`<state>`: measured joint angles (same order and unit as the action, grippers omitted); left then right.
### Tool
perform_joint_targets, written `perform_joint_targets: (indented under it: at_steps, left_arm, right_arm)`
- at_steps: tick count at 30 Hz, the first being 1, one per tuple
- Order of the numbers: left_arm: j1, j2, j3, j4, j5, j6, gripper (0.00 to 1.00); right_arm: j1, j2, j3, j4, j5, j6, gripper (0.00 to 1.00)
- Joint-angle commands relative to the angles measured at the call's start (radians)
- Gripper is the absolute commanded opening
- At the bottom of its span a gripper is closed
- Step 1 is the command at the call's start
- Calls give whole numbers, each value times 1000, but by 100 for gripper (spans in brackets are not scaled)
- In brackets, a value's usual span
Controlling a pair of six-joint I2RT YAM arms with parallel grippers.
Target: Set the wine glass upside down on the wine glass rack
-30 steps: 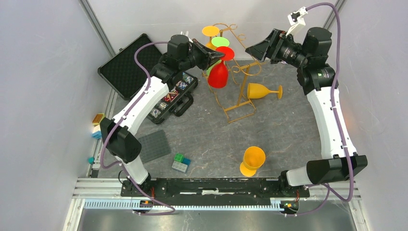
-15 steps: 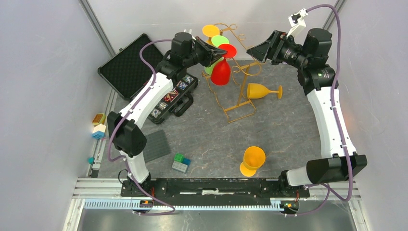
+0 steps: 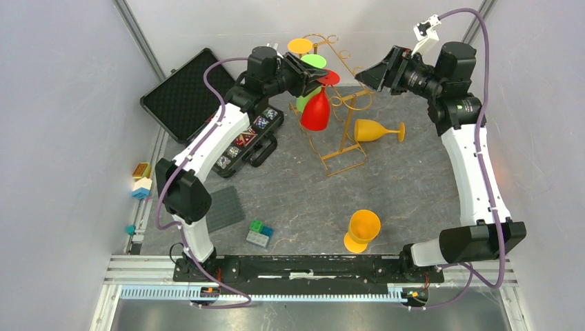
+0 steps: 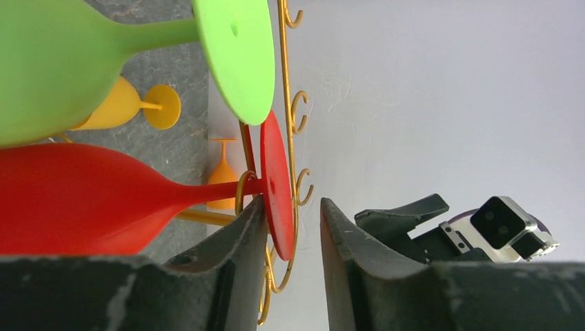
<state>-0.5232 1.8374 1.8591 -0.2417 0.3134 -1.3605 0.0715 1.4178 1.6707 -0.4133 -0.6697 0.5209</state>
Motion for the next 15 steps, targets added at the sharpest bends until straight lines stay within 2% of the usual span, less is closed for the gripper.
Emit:
perform_joint_targets:
  at_steps: [1, 4, 15]
  left_arm:
    - [1, -50, 40, -47, 10, 38, 44]
    - [2, -55, 45, -71, 12, 55, 48]
    - [1, -22, 191, -260, 16, 181, 49]
  right_arm:
    - [-8, -17, 16, -17, 12, -33, 83]
    - [-12, -15, 32, -50, 31, -53, 83]
    - [-25, 1, 110, -237, 162, -206, 87]
